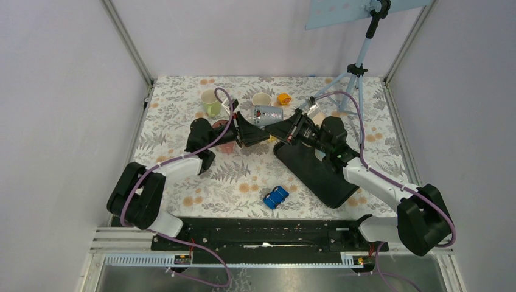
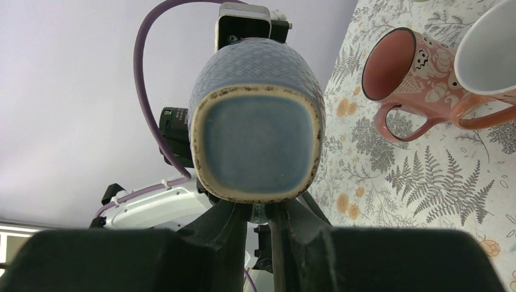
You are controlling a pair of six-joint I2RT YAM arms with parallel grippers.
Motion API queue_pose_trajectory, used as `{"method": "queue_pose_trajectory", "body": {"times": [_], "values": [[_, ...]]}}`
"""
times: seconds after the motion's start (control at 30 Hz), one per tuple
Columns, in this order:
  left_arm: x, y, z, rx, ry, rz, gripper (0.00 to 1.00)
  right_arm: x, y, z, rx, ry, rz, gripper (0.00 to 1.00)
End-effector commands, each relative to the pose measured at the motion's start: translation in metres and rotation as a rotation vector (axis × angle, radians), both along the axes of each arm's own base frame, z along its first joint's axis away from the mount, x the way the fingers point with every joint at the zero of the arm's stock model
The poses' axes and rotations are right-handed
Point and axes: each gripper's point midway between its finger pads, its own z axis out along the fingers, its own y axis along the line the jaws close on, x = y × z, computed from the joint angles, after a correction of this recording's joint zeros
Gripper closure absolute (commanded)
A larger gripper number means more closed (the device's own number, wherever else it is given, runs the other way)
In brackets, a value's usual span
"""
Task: Turn the mug right side up
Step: Turn over the cup on the tray.
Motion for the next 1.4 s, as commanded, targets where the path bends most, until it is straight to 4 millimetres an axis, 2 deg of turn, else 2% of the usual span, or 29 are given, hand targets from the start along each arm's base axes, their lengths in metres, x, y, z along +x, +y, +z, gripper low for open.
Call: {"method": "queue_pose_trajectory", "body": {"times": [0.0, 0.3, 0.37, 0.83, 1.17, 1.37], "values": [[0.006, 0.001, 0.008, 0.02, -0.056, 0.05, 1.0, -0.015, 0.017, 0.016, -0.007, -0.121, 0.055, 1.0], [0.008, 0.004, 0.004, 0.14, -0.156, 0.089, 1.0, -0.015, 0.018, 0.005, -0.018, -0.124, 0.057, 0.99], [0.007, 0.006, 0.005, 0.156, -0.187, 0.101, 1.0, -0.015, 0.019, 0.003, -0.02, -0.122, 0.064, 0.92], [0.011, 0.011, 0.006, 0.258, -0.249, 0.135, 1.0, -0.017, 0.024, -0.001, -0.004, -0.135, 0.099, 0.6], [0.018, 0.016, 0.01, 0.322, -0.274, 0.19, 1.0, -0.017, 0.025, -0.005, -0.021, -0.139, 0.11, 0.55], [0.025, 0.022, 0.012, 0.383, -0.297, 0.239, 1.0, -0.017, 0.025, -0.008, -0.04, -0.145, 0.112, 0.43]]}}
